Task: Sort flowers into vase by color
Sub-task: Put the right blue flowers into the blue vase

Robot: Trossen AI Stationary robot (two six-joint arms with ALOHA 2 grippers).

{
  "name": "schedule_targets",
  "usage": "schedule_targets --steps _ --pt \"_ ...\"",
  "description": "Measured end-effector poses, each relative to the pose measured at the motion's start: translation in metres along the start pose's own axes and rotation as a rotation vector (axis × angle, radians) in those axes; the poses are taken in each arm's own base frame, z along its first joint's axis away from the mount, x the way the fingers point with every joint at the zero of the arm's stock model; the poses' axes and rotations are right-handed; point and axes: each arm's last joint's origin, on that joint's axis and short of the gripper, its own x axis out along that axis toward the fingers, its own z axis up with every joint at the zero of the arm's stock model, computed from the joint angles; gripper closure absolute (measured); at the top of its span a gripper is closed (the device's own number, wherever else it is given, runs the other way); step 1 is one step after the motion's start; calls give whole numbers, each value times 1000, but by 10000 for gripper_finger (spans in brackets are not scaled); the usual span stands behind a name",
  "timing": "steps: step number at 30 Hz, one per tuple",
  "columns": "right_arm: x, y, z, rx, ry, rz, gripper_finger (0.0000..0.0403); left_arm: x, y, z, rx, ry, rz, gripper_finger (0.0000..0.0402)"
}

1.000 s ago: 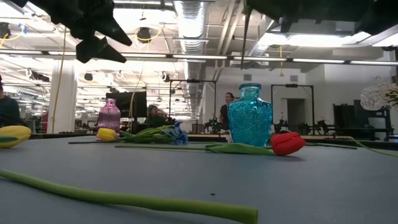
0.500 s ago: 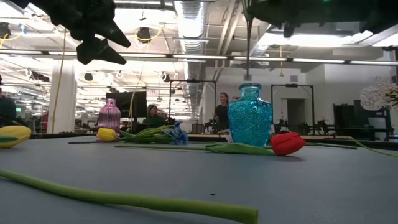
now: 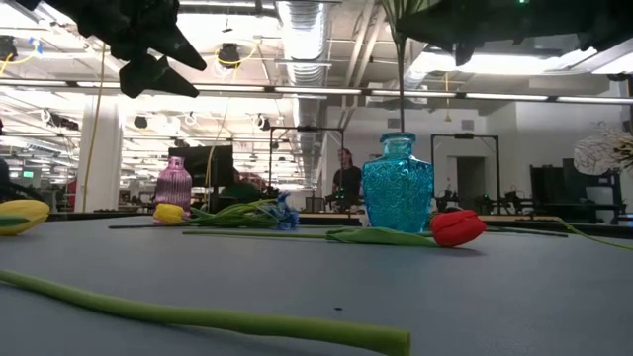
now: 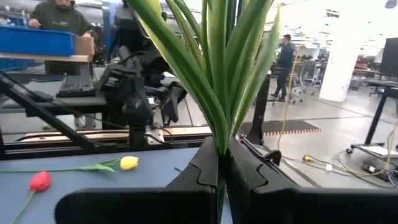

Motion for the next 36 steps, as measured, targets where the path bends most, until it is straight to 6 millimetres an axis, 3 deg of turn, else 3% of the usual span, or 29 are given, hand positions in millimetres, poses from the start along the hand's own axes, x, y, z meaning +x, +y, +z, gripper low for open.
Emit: schedule_targets --steps 25,36 --pt "8 13 -64 154 153 -64 356 0 0 1 -5 -9 -2 136" --pt "3 11 -53 197 132 -54 327 0 -1 1 -10 5 -26 136"
